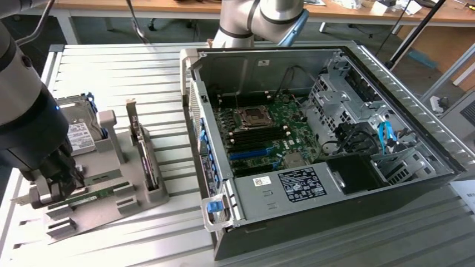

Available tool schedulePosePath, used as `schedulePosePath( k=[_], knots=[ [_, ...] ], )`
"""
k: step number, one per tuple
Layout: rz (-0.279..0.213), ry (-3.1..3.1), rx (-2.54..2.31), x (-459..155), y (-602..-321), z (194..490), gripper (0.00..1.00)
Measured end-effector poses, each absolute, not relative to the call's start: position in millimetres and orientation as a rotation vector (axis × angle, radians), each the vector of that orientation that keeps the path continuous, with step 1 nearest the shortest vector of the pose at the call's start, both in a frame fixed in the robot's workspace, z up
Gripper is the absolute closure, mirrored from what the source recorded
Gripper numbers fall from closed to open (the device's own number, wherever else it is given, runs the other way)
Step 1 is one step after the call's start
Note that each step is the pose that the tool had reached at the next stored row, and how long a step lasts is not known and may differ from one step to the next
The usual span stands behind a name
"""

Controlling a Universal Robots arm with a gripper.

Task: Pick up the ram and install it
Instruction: 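Pick up the ram and move it above insertion slot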

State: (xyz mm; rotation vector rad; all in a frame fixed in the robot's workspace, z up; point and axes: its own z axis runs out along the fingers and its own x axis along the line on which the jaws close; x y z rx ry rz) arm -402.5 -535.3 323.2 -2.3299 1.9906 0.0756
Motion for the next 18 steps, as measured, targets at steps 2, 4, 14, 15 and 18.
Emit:
schedulePosePath(
  k=[2,4,14,15,18],
  knots=[
    [0.076,1.991,-2.330,-402,-535,329,0.87],
    [0.076,1.991,-2.330,-402,-535,335,0.87],
    [0.076,1.991,-2.330,-402,-535,357,0.87],
    [0.076,1.991,-2.330,-402,-535,359,0.87],
    [0.076,1.990,-2.330,-402,-535,367,0.87]
  ],
)
